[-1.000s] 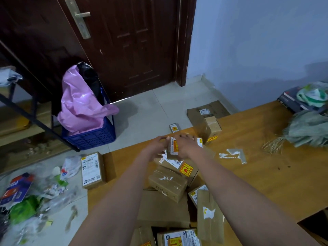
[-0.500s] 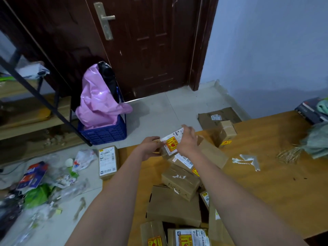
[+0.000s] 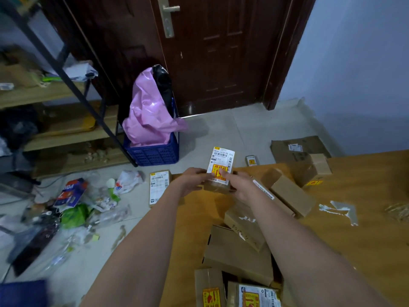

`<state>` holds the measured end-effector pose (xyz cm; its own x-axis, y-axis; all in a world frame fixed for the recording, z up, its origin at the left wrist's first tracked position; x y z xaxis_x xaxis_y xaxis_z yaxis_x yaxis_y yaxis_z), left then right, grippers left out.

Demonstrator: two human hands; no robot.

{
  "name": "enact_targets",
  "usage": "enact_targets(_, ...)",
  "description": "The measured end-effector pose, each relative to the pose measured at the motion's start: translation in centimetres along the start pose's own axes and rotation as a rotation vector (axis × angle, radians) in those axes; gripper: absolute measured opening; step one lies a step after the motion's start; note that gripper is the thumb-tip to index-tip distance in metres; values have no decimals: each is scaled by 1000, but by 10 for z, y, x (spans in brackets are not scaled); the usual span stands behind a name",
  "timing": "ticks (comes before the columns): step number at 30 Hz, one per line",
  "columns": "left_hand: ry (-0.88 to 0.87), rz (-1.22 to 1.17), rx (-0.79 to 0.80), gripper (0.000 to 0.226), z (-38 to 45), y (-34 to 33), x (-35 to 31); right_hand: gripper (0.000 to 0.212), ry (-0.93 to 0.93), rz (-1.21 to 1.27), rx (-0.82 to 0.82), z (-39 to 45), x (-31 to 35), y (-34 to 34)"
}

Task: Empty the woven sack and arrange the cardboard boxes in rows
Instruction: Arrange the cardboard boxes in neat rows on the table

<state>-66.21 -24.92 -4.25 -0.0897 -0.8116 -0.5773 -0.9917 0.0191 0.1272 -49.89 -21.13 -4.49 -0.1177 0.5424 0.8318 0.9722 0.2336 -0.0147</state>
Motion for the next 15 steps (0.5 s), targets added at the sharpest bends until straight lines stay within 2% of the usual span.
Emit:
enact_targets(7, -68, 135, -440, 37, 0, 41, 15, 35, -43, -223, 115, 6, 3, -36)
enact_targets(15, -83, 258, -674, 36, 5, 86, 49, 35, -71, -373, 136, 23, -13, -83)
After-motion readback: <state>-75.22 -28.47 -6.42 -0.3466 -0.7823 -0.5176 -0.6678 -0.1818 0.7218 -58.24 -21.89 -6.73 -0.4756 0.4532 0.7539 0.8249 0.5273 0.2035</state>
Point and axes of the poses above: each hand's wrist, its own z-axis towards the middle knuckle, its own y-axis out of the back of the hand, x = y × z, the point moved 3 cm from there along z, towards the middle knuckle, and after that the axes turned 12 degrees about y, right-handed, at the moved point
